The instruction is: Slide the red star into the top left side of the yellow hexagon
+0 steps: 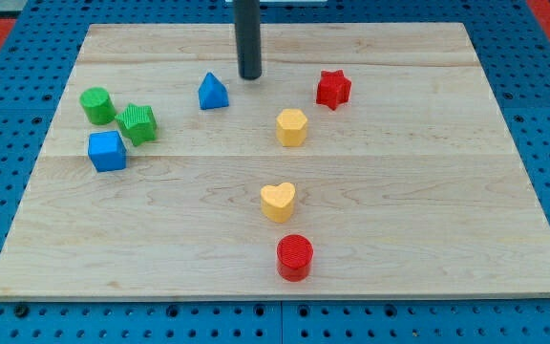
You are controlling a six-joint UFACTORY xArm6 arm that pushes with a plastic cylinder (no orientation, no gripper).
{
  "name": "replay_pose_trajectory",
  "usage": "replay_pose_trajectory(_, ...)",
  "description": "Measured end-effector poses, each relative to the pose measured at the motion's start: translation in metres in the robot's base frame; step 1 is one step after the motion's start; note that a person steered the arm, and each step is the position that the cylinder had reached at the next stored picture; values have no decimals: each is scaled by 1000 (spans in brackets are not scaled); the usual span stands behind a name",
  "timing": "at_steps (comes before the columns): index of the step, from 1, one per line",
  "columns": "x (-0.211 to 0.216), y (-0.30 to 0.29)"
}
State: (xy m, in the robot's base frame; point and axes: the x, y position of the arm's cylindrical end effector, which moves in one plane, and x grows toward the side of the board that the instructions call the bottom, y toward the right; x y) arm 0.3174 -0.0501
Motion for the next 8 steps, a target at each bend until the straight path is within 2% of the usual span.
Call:
replay_pose_trajectory(1, 12, -75)
replay_pose_trajectory(2, 13, -128)
replay_pose_trajectory(5, -2, 11)
replay_pose_trajectory(6, 34, 11)
replay_pose_trajectory(7, 97, 1)
replay_pose_trajectory(8, 127, 53)
